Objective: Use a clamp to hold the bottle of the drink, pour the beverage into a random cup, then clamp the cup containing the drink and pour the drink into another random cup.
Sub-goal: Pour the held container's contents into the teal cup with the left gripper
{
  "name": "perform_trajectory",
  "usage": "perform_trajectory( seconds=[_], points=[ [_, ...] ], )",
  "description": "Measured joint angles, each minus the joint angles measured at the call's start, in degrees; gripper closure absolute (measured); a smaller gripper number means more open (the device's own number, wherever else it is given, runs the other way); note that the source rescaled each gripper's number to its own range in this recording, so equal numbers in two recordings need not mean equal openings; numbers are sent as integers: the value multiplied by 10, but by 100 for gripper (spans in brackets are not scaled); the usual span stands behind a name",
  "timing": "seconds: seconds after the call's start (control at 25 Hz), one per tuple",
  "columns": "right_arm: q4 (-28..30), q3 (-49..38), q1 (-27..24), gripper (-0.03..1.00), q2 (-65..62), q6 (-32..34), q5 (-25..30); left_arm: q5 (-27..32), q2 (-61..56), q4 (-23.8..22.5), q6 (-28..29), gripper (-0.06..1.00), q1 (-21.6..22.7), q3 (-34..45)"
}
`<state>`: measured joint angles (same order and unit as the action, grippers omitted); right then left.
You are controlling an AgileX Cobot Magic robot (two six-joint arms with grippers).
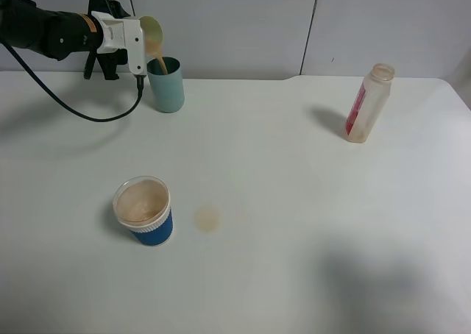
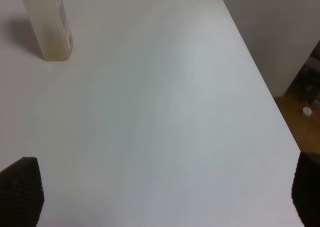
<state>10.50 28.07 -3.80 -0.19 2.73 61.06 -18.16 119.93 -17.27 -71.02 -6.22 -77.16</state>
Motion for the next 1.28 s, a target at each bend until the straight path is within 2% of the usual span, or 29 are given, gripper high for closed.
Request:
perform_trajectory(
  seconds=[0.8,1.28],
  points=[
    [0,0,0,-3,0,0,0,-42,0,2,-34,93,0,0],
    [0,0,0,-3,0,0,0,-45,0,2,-43,93,0,0]
  ],
)
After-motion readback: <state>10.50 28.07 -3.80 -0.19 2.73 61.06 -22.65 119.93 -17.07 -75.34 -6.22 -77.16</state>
